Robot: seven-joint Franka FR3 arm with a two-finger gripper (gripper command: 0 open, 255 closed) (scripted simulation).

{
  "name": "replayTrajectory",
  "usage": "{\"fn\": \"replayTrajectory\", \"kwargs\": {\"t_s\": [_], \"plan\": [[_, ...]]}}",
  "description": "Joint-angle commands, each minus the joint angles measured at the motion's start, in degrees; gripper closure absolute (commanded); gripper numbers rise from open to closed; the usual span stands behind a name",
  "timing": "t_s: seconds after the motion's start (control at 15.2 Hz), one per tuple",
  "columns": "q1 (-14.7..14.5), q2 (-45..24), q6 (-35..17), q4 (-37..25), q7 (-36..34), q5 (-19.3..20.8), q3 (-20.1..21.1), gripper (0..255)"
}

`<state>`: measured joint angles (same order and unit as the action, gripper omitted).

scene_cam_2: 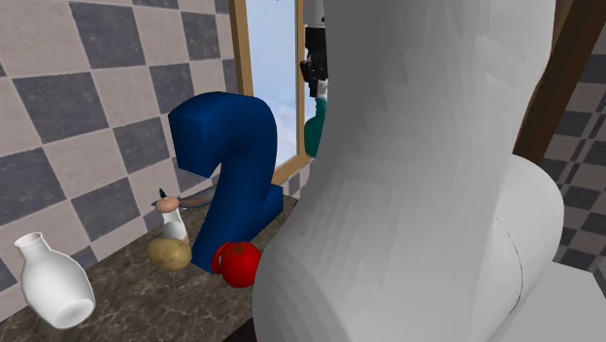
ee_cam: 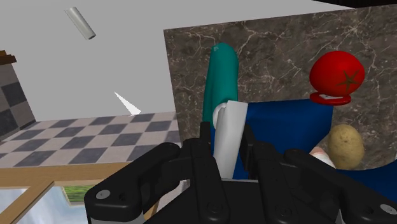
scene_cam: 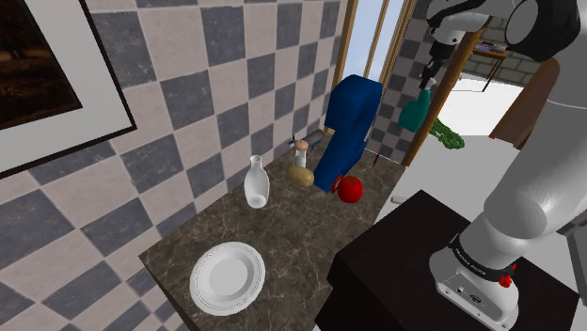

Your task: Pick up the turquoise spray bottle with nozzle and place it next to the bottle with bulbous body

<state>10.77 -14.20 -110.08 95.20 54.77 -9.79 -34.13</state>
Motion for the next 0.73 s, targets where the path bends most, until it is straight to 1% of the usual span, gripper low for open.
{"fn": "replayTrajectory", "kwargs": {"t_s": [0.0,0.33,0.66], "plan": [[0.03,0.16,1.56,-1.43,-0.19,0.17,-0.06,255],[0.21,0.35,4.88,-4.62,-0.44,0.39,-0.20,255],[-5.66,6.96,2.54,2.86,-8.38,4.79,1.70,255]]}}
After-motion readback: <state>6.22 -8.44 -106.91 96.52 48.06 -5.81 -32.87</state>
